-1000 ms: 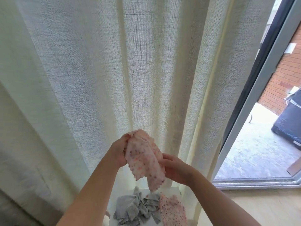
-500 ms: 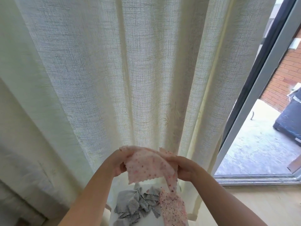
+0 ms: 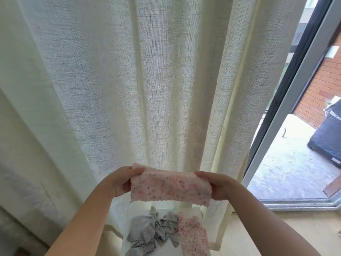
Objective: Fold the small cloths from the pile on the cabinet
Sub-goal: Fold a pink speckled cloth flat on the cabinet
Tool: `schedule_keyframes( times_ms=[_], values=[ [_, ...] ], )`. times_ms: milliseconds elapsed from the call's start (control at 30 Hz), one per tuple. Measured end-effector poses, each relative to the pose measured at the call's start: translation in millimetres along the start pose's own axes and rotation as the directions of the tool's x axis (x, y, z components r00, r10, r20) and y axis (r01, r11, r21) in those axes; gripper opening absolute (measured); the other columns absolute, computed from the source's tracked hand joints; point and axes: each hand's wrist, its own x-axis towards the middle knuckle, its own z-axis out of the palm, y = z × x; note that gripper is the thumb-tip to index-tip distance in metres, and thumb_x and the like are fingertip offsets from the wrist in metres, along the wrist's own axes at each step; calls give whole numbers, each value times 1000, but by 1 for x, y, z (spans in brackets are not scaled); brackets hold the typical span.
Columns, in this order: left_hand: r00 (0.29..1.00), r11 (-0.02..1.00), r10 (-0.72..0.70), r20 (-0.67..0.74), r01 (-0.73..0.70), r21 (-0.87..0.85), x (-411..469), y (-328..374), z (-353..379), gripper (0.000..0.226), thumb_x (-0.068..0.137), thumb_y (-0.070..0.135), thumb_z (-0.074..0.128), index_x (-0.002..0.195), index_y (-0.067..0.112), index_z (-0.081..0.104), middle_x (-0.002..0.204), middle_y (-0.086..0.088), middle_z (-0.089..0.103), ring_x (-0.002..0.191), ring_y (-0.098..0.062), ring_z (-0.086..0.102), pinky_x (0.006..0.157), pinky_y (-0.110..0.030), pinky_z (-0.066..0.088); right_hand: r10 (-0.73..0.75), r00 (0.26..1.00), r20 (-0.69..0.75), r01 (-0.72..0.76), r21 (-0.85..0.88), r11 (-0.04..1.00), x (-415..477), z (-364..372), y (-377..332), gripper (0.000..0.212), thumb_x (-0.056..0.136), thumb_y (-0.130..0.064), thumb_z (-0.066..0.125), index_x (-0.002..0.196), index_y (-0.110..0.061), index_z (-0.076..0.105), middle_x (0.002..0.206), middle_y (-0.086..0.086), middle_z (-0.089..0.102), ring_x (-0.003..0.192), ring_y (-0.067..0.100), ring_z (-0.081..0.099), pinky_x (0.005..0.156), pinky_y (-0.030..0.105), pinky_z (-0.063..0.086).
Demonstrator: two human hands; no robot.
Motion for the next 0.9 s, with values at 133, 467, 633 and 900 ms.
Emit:
schedule_keyframes(
  times_ms=[133, 467, 633, 900],
  values=[
    [1000, 999, 21, -17, -20, 44, -2, 1, 3, 16, 92, 13, 62, 104, 3, 68, 89, -13, 68, 78, -23, 64, 62, -30, 58, -16, 1000, 19, 16, -44, 999, -4, 0, 0, 39, 91, -18, 65, 123, 4, 62, 112, 20, 69, 92, 28, 70, 73, 36, 60],
    [862, 848, 506, 26, -503, 165, -33, 25, 0, 33, 95, -3, 48, 86, 11, 76, 72, -4, 71, 64, -13, 66, 57, -21, 53, -581, 812, 59, 582, -170, 796, -36, -2, -34, 41, 95, 10, 42, 86, -8, 77, 84, 14, 71, 76, 23, 69, 66, 30, 58],
    [774, 678, 600, 201, -625, 387, -52, 40, 0, 52, 89, -17, 43, 68, 18, 75, 76, -3, 68, 77, -12, 65, 67, -17, 50, -682, 727, 79, 666, -320, 674, -52, 7, -49, 60, 84, 25, 23, 54, -9, 63, 52, -2, 55, 48, 9, 50, 45, 13, 39],
    [742, 544, 642, 192, -618, 568, -59, 46, -2, 19, 84, 17, 74, 84, 35, 67, 73, 5, 66, 67, -12, 62, 68, -26, 48, -734, 670, 113, 697, -436, 569, -57, 8, -54, 18, 77, -30, 64, 70, -14, 67, 75, 1, 55, 76, 22, 56, 64, 26, 51]
  ],
)
